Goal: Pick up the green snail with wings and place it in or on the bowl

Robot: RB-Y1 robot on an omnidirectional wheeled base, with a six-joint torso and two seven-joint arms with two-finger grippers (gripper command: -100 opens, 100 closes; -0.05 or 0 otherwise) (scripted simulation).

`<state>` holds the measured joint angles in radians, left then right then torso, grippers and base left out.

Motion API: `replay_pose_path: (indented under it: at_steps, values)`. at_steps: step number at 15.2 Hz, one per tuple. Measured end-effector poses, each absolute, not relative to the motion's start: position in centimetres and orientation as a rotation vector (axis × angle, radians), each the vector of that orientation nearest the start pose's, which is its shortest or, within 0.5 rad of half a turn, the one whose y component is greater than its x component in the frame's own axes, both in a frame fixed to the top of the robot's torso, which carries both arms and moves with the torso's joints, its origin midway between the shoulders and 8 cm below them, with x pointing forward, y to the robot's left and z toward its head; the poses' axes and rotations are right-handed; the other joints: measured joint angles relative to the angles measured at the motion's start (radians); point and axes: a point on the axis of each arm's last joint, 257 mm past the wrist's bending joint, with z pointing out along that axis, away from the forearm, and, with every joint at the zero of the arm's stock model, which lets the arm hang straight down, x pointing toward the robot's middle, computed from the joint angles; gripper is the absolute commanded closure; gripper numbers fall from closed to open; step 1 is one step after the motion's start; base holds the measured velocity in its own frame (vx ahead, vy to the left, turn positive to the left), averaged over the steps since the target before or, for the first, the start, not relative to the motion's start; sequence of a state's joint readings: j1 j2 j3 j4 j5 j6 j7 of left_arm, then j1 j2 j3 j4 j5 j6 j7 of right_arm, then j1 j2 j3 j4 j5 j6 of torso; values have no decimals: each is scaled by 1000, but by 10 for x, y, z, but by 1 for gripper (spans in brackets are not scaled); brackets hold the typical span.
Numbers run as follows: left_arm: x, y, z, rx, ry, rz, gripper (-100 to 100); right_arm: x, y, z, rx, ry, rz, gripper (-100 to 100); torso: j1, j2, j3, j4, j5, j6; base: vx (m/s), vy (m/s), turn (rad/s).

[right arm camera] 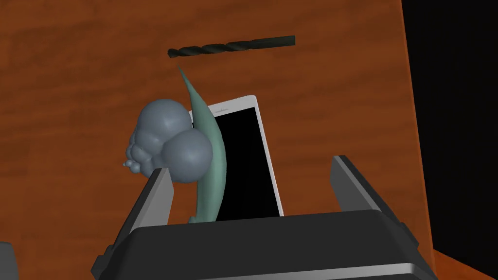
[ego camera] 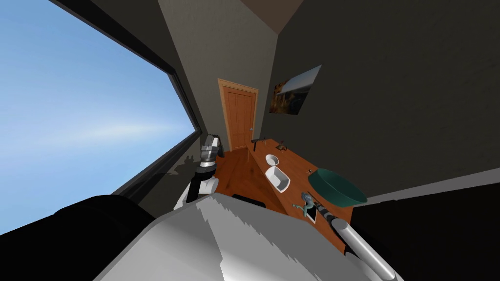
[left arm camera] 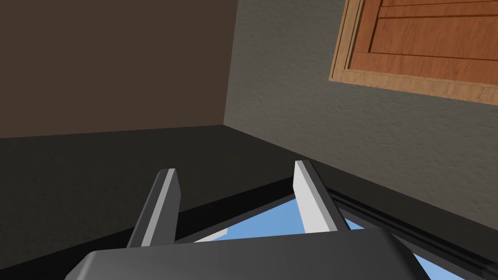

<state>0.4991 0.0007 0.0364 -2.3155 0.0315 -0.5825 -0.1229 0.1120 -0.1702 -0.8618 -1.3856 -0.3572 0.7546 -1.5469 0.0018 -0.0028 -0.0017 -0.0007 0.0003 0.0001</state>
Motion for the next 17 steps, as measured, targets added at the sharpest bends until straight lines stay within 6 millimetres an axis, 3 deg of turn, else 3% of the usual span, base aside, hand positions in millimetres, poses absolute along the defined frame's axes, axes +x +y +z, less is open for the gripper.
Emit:
replay_pose_path:
  at_steps: [12,17]
  values:
    - [319,289,56,-533,536,-1194,0,237,-569,-495,-2424,1769,-754,-100,0,1,1,0,0,0,29,16,26]
    - [319,289,56,-533,536,-1194,0,238,-567,-506,-2401,1798,-744,-100,-4,4,2,1,-1,0,-19,-35,83]
